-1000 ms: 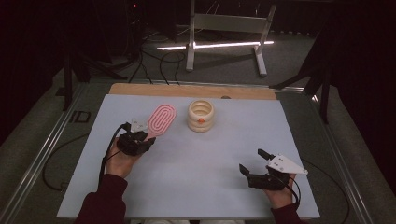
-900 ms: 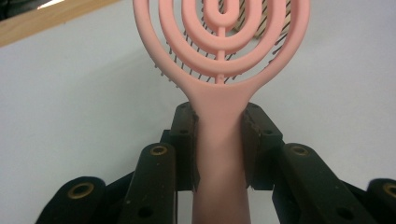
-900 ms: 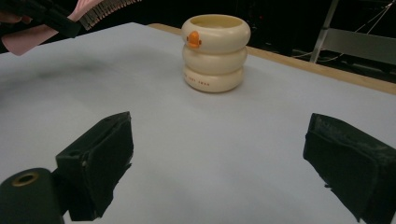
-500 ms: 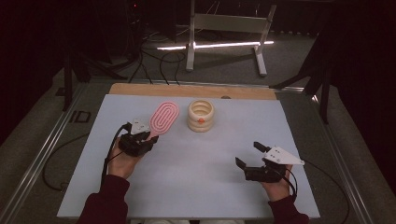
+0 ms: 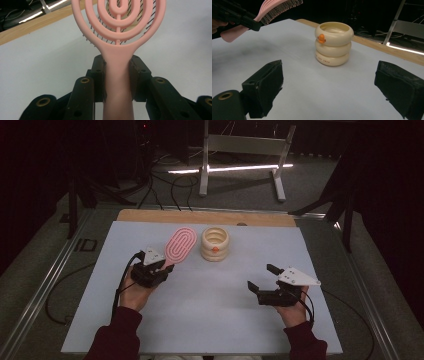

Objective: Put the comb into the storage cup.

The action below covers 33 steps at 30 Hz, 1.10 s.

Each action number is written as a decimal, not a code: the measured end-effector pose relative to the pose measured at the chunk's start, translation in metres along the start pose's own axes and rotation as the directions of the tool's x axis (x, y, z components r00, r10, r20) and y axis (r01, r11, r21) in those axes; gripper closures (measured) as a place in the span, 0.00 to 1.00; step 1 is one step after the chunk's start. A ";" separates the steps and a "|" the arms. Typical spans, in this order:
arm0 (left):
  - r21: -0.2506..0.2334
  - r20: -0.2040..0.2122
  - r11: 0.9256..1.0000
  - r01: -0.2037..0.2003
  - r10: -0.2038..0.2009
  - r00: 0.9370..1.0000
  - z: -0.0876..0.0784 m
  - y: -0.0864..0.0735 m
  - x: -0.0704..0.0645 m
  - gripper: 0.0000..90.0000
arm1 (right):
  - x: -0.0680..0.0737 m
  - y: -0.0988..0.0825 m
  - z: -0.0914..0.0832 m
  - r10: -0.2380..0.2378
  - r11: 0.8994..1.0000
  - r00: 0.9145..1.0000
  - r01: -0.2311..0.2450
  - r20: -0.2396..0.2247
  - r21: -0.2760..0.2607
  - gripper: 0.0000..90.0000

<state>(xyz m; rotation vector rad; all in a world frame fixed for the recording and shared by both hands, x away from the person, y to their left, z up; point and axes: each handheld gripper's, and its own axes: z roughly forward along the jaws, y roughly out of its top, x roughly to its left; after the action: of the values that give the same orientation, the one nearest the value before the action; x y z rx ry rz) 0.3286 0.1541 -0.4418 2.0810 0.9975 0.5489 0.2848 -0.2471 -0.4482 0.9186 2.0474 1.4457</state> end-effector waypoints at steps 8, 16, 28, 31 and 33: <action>-0.018 0.008 1.000 -0.020 0.021 1.000 0.001 0.003 -0.004 0.78 | 0.001 0.011 0.008 -0.002 1.000 1.000 0.002 -0.013 0.017 0.08; -0.023 0.015 0.999 -0.027 0.028 0.999 0.004 0.004 -0.007 0.78 | 0.003 0.017 0.016 -0.006 0.999 1.000 0.007 -0.016 0.038 0.08; -0.044 0.030 0.997 -0.061 0.062 0.998 0.006 0.011 -0.017 0.78 | 0.004 0.024 0.024 0.000 0.999 1.000 0.001 -0.023 0.034 0.08; -0.049 0.034 0.997 -0.065 0.067 0.997 0.007 0.013 -0.019 0.78 | 0.004 0.025 0.026 0.002 1.000 1.000 -0.001 -0.029 0.031 0.08; -0.055 0.035 0.996 -0.067 0.069 0.997 0.008 0.014 -0.021 0.78 | 0.005 0.027 0.028 0.003 1.000 0.999 -0.002 -0.034 0.028 0.08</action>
<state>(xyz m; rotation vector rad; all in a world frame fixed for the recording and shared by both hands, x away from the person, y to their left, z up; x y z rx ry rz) 0.3275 0.1283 -0.4374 2.0763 0.8839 0.5644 0.3079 -0.2196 -0.4318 0.9146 2.0970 1.4470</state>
